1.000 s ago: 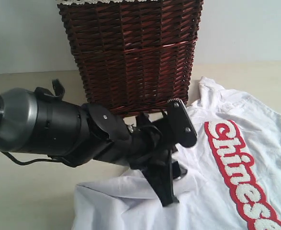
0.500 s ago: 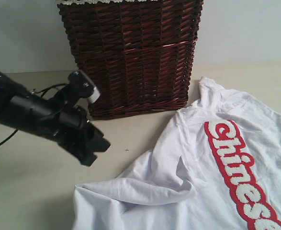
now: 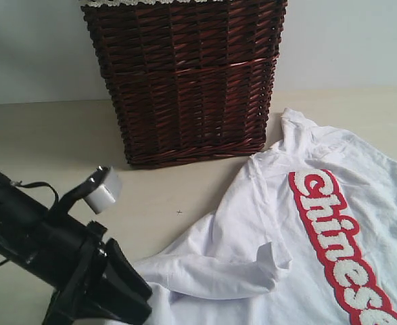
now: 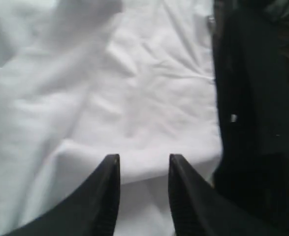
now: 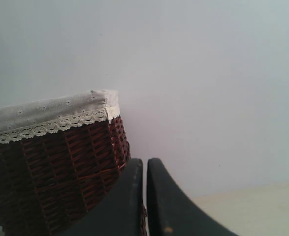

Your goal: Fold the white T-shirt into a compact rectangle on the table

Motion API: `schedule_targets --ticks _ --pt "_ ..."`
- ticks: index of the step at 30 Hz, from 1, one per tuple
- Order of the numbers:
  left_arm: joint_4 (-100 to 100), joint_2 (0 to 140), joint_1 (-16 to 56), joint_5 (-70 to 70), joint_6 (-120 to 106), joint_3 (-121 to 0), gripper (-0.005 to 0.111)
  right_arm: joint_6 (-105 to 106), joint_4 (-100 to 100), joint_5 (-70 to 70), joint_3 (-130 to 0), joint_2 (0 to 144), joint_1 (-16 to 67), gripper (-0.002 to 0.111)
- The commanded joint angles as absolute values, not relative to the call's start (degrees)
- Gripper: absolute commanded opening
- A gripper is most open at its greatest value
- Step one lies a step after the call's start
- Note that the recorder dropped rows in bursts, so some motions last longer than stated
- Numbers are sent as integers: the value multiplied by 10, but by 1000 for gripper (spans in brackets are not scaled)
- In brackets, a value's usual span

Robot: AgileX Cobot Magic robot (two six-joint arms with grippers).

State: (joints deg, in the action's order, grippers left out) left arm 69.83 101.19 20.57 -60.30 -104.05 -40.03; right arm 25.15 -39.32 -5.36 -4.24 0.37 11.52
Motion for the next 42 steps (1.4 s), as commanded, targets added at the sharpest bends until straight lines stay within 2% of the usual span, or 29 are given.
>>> schedule_targets --ticks 1,5,13,15,23,29,36,39,42 --pt "746 1007 268 -630 -1045 -367 34 253 -389 -57 -37 0 111 5" --pt "770 1003 293 -594 -1045 -364 34 253 -389 -57 -37 0 111 5" --pt "738 979 223 -326 -1126 -405 34 253 -389 -57 -37 0 111 5" --pt "713 997 223 -338 -1137 -396 34 253 -389 -57 -37 0 111 5" --pt "700 1014 257 -545 -1136 -358 34 253 -389 -57 -37 0 111 5" --pt "744 1010 286 -490 -1136 -356 34 253 -389 -57 -37 0 111 5" --pt "784 962 249 -312 -1092 -388 34 253 -389 -57 -37 0 111 5" --pt "752 957 226 -357 -1124 -389 34 253 -389 -57 -37 0 111 5" --pt "667 977 223 -467 -1127 -387 34 253 -389 -57 -37 0 111 5"
